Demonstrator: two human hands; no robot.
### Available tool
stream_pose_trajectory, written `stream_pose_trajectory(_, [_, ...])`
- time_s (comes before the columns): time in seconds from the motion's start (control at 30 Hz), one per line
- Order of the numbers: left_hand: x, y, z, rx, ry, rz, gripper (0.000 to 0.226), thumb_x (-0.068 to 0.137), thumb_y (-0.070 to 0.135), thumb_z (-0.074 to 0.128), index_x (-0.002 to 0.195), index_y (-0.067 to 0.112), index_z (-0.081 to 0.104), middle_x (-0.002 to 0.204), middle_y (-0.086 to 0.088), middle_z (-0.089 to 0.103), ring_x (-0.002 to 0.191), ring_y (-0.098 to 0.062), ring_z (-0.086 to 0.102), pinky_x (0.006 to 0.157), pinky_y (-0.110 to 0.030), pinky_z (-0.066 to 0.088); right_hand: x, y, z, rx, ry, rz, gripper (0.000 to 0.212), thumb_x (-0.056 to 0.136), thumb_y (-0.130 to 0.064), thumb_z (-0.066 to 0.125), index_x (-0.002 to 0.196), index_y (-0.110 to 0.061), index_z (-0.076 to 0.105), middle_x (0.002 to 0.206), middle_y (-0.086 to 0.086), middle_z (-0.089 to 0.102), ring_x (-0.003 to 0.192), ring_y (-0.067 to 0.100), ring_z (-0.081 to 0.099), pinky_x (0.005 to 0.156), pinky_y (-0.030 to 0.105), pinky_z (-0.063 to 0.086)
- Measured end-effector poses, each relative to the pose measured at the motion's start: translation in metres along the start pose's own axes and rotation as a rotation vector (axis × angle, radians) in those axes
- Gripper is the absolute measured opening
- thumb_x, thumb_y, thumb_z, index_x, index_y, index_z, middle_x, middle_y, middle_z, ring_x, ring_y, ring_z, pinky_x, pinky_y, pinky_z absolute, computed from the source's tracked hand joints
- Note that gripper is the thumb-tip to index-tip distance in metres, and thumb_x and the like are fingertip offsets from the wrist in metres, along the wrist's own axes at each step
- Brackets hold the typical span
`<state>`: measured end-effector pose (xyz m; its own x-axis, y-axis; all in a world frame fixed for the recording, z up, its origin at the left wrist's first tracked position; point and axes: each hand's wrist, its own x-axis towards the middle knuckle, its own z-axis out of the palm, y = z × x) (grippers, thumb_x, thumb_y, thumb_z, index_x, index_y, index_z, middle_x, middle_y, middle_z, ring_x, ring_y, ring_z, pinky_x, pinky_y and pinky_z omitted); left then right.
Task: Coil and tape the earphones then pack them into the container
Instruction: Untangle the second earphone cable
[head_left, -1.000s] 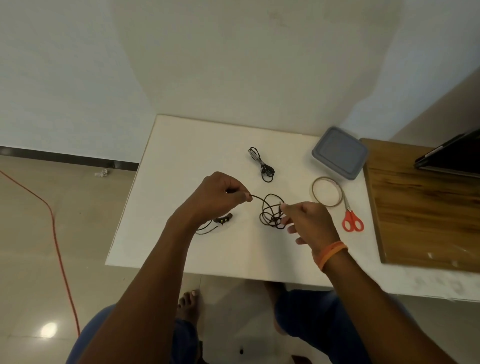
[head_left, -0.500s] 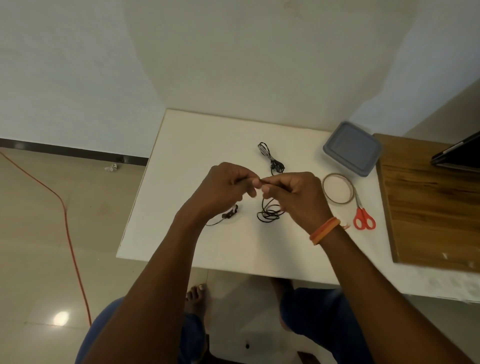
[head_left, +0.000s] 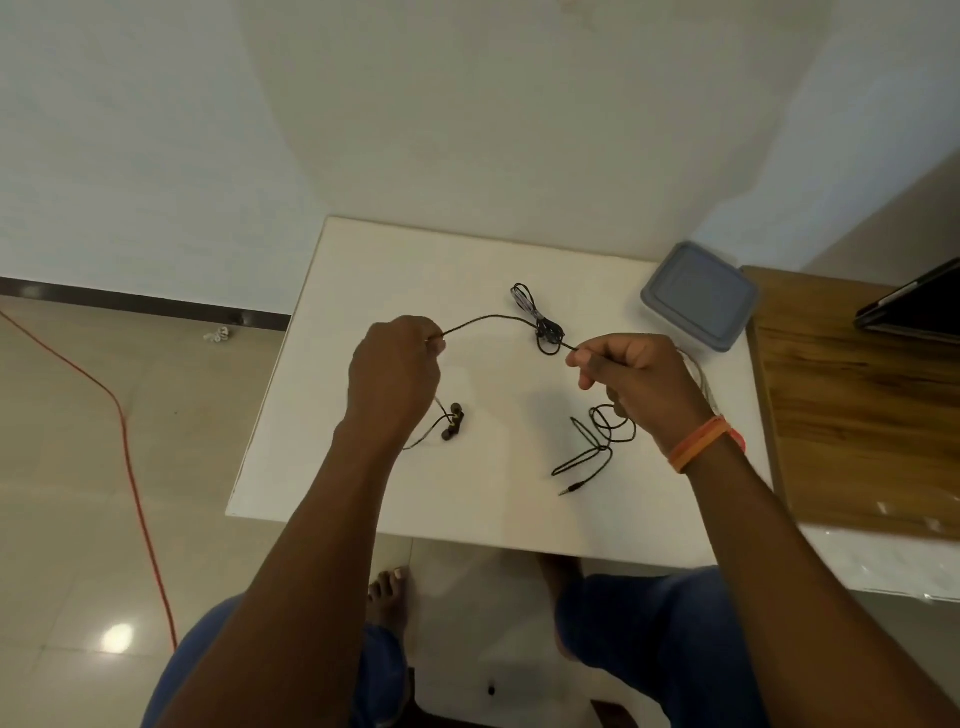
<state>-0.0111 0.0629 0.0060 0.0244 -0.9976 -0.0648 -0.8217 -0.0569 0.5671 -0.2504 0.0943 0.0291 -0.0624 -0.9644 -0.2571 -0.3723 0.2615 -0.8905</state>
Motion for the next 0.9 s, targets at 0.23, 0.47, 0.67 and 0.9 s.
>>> stream_pose_trajectory(0.23, [-0.009, 0.032, 0.007, 0.149, 0.023, 0.423, 0.074, 0.084, 0.023, 0.073, 0.149, 0.028, 0.038, 0.159, 0.002, 0.030, 0.109, -0.029, 0.044, 0.084, -0.042, 0.039, 0.005, -0.002, 0.021, -0.190, -0.027, -0.170, 0.015, 0.090, -0.016, 0.066, 0.078, -0.022, 0.073, 0.074, 0.002, 0.074, 0.083, 0.025, 0.068, 0.073, 0.026, 0.050])
stream_pose_trajectory(0.47, [-0.010, 0.031, 0.017, 0.287, 0.125, 0.576, 0.025, 0.084, 0.046, 0.059, 0.101, 0.037, 0.075, 0.143, -0.003, 0.055, 0.137, -0.031, 0.043, 0.111, -0.049, 0.009, 0.004, -0.002, 0.027, -0.273, -0.038, -0.241, 0.012, 0.092, -0.016, 0.065, 0.090, -0.015, 0.076, 0.067, -0.008, 0.067, 0.060, -0.004, 0.055, 0.059, 0.007, 0.038])
stream_pose_trajectory(0.67, [-0.006, 0.029, 0.018, -0.047, -0.130, 0.465, 0.029, 0.090, 0.025, 0.047, 0.094, 0.015, 0.074, 0.081, -0.004, 0.072, 0.076, -0.027, 0.062, 0.069, -0.041, 0.050, 0.002, -0.007, 0.028, -0.249, -0.055, -0.217, 0.011, 0.092, -0.017, 0.065, 0.089, -0.015, 0.076, 0.068, -0.006, 0.069, 0.061, -0.006, 0.057, 0.060, 0.006, 0.039])
stream_pose_trajectory(0.9, [0.009, 0.001, -0.004, 0.026, 0.265, 0.093, 0.018, 0.096, 0.018, 0.055, 0.090, 0.021, 0.072, 0.075, -0.010, 0.063, 0.078, -0.028, 0.051, 0.058, -0.034, 0.040, 0.007, 0.000, 0.006, -0.071, 0.000, -0.044, 0.012, 0.092, -0.014, 0.064, 0.086, -0.011, 0.074, 0.067, 0.004, 0.067, 0.042, 0.015, 0.054, 0.045, 0.022, 0.042])
